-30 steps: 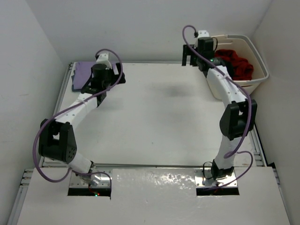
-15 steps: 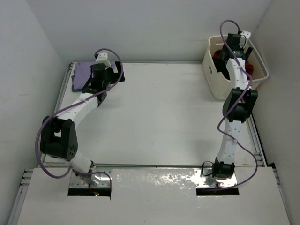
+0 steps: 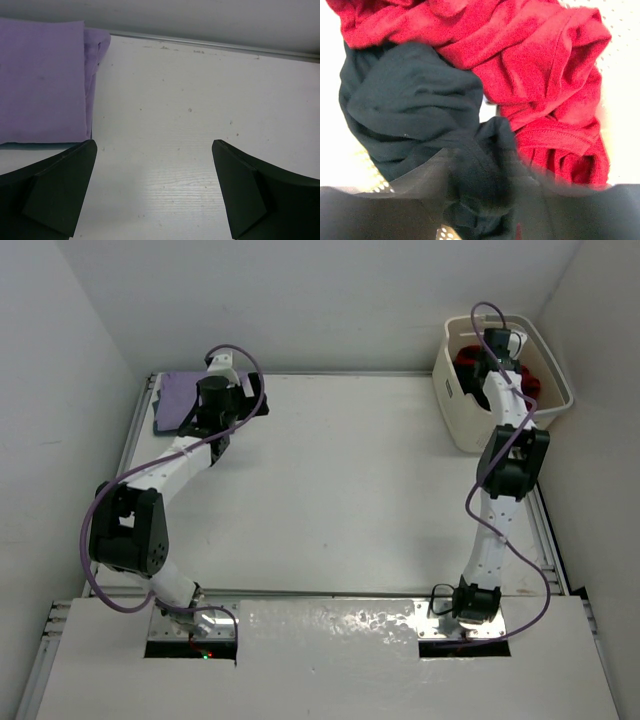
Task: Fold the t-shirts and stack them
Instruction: Grab crumpled tshirt from bin with the right arm, then move the tshirt to the center of the board
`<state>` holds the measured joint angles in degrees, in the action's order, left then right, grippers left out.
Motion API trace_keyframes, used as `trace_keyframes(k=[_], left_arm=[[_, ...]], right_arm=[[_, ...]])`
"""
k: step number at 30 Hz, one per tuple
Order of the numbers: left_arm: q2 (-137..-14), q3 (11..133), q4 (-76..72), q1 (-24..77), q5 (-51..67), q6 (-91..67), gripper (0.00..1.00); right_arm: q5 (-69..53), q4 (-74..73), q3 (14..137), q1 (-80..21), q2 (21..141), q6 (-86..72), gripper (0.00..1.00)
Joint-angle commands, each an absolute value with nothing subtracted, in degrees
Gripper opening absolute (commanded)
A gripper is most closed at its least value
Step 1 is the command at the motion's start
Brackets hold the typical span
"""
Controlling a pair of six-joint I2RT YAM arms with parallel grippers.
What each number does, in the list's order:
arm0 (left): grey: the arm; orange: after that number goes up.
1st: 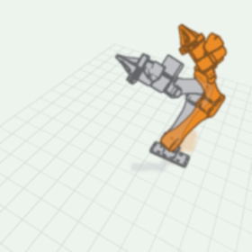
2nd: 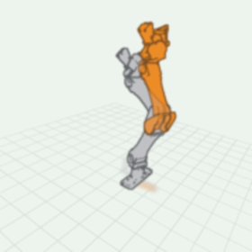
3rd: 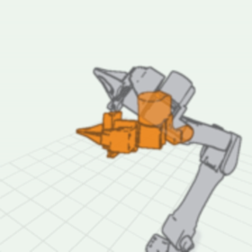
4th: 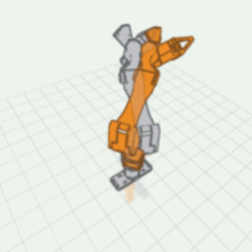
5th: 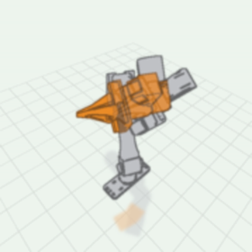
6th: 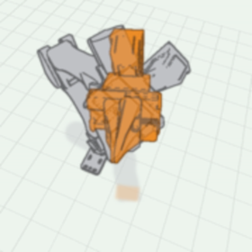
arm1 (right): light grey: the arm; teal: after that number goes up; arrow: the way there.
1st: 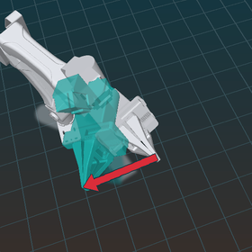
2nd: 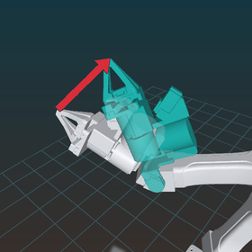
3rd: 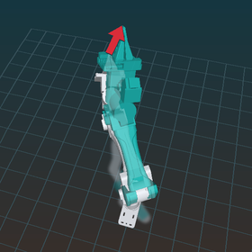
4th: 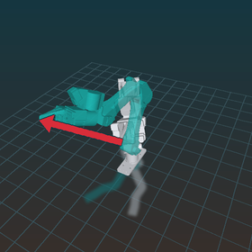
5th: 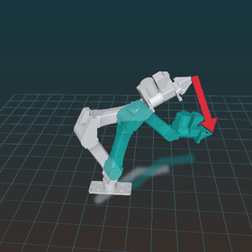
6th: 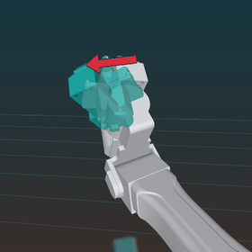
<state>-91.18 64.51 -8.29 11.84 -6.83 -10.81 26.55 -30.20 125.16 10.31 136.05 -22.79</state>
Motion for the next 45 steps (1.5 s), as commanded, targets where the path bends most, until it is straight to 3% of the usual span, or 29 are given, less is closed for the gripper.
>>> trace_keyframes(k=[1,2,11,23,35,39,45], left_arm=[[-90.6,65.4,-9.7,11.5,-6.6,-11.3,1.0],[-90.1,65.3,-9.6,11.5,-7.1,-11.1,1.0],[-88.4,64.0,-11.5,11.5,-7.2,-10.9,1.0],[-89.2,63.9,-13.1,11.5,-7.4,-10.5,1.0],[-88.5,63.2,-13.6,11.5,-4.8,-12.0,1.0],[-86.7,61.7,-14.3,11.5,-4.0,-12.5,1.0],[-80.8,58.4,-14.5,11.4,-4.6,-13.2,1.0]], right_arm=[[28.1,-29.4,125.3,10.1,134.4,-24.2,0.14],[28.0,-28.5,124.1,10.1,133.3,-24.3,0.0],[22.2,-18.6,118.7,10.1,121.5,-19.6,0.0],[13.3,-13.7,125.2,10.1,115.5,-16.4,0.0],[-16.4,10.5,134.3,9.9,107.1,-27.1,0.0],[-27.9,19.8,133.2,6.8,103.0,-35.3,0.0],[-34.0,16.0,130.1,-7.7,99.1,-30.5,0.0]])
